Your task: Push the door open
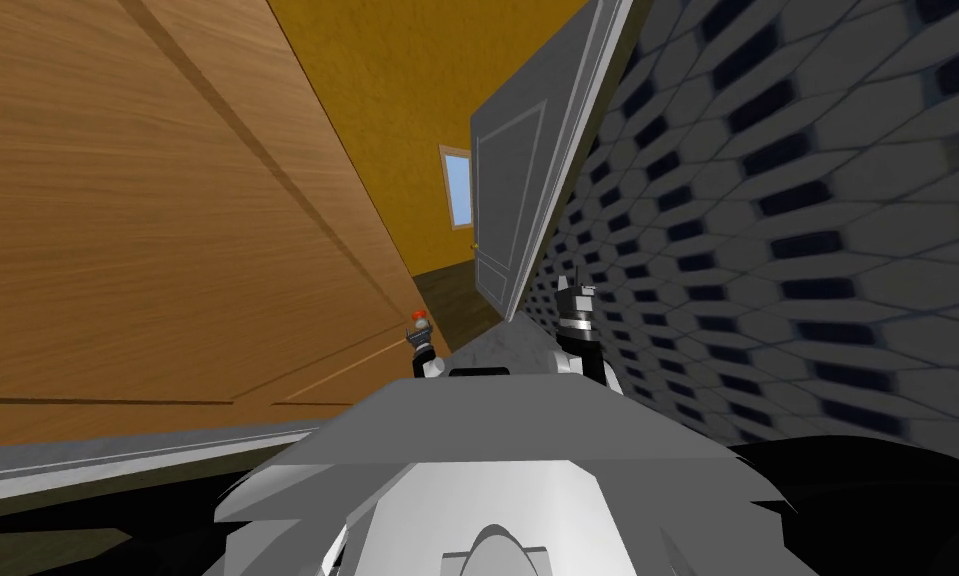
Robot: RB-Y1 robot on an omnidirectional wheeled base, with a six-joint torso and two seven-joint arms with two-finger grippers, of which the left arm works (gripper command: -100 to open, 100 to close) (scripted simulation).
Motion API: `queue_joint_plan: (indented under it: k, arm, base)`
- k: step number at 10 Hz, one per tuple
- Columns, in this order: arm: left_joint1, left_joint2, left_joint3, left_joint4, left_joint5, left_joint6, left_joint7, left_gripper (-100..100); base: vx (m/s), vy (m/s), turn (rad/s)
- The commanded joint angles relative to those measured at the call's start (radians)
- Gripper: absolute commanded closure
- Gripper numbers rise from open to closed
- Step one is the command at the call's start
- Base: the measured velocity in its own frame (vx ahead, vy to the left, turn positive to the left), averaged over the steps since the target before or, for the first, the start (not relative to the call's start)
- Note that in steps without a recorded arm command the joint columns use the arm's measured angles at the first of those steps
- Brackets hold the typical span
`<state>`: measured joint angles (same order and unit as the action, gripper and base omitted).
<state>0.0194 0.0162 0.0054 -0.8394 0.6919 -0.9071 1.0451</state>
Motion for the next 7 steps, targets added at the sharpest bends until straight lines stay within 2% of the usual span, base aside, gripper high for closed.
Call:
queue_joint_plan:
  k: [1,2,3,7]
  arm:
    - [-0.005,-0.019,0.004,0.013,0.003,-0.004,0.007,-100]
    - [0.0,-0.011,0.002,0.004,0.001,-0.001,0.004,-100]
    - [0.0,-0.011,0.002,0.004,0.001,-0.001,0.004,100]
    - [0.0,-0.011,0.002,0.004,0.001,-0.001,0.004,100]
  base:
    - [0.157,0.08,-0.02]
    - [0.067,0.036,-0.008]
    - [-0.005,-0.009,-0.029]
    - [-0.014,-0.011,0.001]
